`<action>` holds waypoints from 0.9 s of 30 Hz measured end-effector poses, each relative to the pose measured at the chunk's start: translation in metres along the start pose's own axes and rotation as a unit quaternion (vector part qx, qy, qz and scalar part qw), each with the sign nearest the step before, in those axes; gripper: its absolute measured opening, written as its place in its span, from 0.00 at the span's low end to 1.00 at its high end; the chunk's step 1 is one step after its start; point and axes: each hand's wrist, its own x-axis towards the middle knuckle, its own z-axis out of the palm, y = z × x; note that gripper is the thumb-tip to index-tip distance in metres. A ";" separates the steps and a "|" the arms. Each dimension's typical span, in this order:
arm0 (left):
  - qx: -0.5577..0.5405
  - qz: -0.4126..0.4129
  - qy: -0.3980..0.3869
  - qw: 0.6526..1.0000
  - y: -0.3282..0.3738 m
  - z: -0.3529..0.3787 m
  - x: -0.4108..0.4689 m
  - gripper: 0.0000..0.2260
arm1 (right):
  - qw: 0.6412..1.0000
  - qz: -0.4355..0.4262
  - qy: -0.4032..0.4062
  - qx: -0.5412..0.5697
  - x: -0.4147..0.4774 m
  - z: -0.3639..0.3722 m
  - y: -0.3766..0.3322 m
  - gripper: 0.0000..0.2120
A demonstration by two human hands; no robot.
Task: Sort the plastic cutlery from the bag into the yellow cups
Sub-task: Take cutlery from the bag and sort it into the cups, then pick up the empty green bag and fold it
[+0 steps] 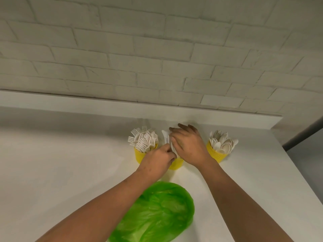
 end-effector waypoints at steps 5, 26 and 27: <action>0.019 0.008 -0.004 1.000 0.000 0.002 0.000 0.06 | 0.995 -0.014 -0.086 -0.040 0.010 -0.009 -0.012 0.24; -0.154 -0.084 -0.066 0.982 -0.008 -0.048 -0.077 0.15 | 0.962 0.090 0.105 0.233 -0.048 -0.045 -0.043 0.06; -0.140 -0.105 -0.092 0.980 -0.014 -0.049 -0.092 0.19 | 0.961 0.092 0.066 0.253 -0.062 -0.043 -0.049 0.07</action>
